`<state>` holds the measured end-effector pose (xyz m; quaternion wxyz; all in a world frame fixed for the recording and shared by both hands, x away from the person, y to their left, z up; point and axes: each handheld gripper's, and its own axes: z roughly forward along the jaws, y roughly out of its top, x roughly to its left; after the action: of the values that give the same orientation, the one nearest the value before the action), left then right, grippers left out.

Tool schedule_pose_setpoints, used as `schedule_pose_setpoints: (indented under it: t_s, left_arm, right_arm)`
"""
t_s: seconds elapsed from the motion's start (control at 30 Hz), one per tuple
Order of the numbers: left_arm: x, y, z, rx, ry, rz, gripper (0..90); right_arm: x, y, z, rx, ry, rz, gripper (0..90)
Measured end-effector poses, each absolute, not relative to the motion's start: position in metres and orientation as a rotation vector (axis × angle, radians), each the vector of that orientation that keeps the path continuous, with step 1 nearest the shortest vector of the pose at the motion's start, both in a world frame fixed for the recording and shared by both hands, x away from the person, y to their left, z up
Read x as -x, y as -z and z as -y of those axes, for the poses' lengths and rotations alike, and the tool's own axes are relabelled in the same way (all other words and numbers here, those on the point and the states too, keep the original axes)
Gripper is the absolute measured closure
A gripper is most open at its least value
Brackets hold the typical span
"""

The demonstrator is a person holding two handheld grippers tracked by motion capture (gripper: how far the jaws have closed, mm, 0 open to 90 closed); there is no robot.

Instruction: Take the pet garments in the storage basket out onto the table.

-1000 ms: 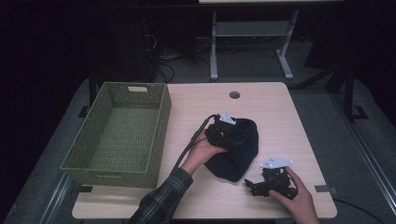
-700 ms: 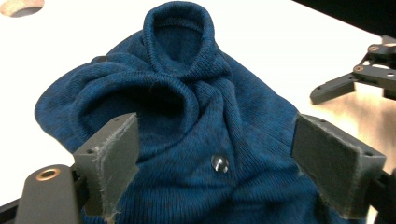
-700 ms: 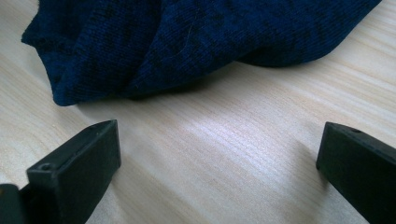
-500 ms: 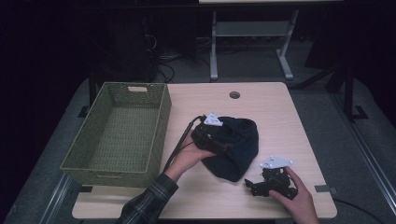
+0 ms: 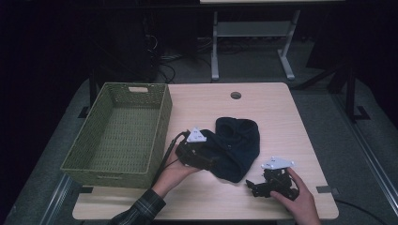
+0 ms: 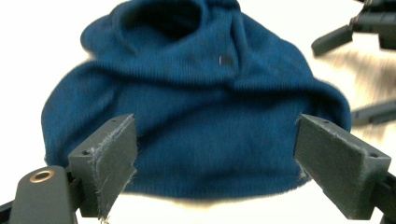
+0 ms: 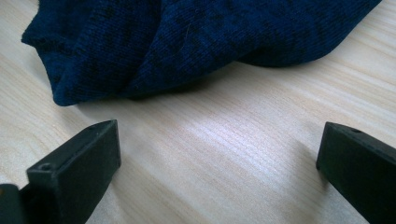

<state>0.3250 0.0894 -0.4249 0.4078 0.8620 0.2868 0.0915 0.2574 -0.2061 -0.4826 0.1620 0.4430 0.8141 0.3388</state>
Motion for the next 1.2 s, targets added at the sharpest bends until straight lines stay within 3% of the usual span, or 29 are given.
schedule_pose_setpoints:
  t_s: [0.77, 1.2]
  left_arm:
    - [-0.29, 0.469, -0.113, -2.301, -0.232, -0.809, 12.8]
    - [-0.287, 0.478, -0.116, -2.239, -0.321, -0.762, 12.6]
  right_arm:
    - [-0.258, 0.483, 0.206, -1.255, -0.968, -2.324, 0.0]
    - [-0.258, 0.483, 0.206, -1.257, -0.968, -2.323, 0.0]
